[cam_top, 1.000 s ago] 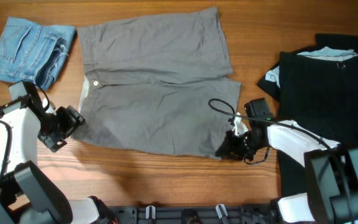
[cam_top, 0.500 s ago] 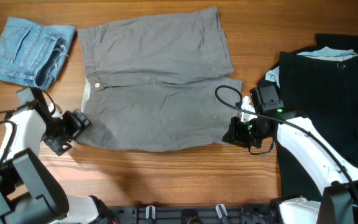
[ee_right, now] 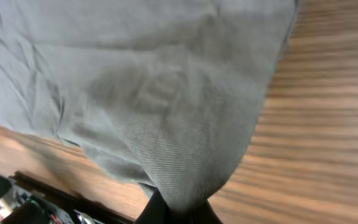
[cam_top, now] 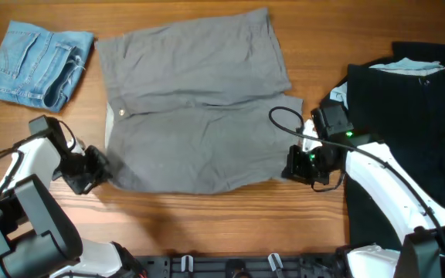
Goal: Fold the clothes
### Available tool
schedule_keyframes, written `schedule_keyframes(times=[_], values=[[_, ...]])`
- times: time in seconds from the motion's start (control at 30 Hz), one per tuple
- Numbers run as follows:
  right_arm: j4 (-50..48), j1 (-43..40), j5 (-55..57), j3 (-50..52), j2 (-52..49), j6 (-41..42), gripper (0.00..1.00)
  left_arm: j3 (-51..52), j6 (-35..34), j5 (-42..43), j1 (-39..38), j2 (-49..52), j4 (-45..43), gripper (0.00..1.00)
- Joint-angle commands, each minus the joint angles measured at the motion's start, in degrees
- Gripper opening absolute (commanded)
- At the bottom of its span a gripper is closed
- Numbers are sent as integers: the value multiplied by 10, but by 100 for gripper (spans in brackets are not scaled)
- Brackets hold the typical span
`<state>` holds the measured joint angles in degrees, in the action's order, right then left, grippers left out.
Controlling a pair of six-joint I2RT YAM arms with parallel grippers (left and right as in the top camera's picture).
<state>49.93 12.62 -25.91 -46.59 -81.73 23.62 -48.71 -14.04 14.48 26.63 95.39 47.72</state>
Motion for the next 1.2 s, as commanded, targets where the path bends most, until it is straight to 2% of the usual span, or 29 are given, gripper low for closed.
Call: schedule_keyframes(times=[0.0,0.13,0.3,0.53,0.67,0.83,0.93,1.07,1.1,1.13,1.17], values=[[80,1,110,-101,20,3,4,-68,-2,0,23,-36,80,4],[168,1,135,-215,62,-12,4,-159,-2,0,37,-120,170,4],[214,1,134,-327,117,-11,4,-198,-33,-4,37,-249,194,4],[189,1,138,-367,166,-11,4,-198,-62,-92,37,-364,237,4],[142,1,174,-366,143,-39,4,-198,-76,-145,37,-369,231,4],[57,1,174,-366,45,-56,4,-198,-77,-143,36,-312,170,4],[-25,1,176,-366,-39,-56,4,-198,-76,-135,27,-250,77,4],[-177,1,163,-366,-164,-55,4,-198,-76,-78,-6,-155,-83,4],[-231,1,146,-366,-204,-57,19,-198,-76,-74,-17,-123,-124,10],[-274,1,140,-366,-235,-65,59,-198,-76,-75,-29,-91,-160,17],[-305,1,139,-366,-258,-75,82,-198,-76,-75,-38,-59,-190,39]])
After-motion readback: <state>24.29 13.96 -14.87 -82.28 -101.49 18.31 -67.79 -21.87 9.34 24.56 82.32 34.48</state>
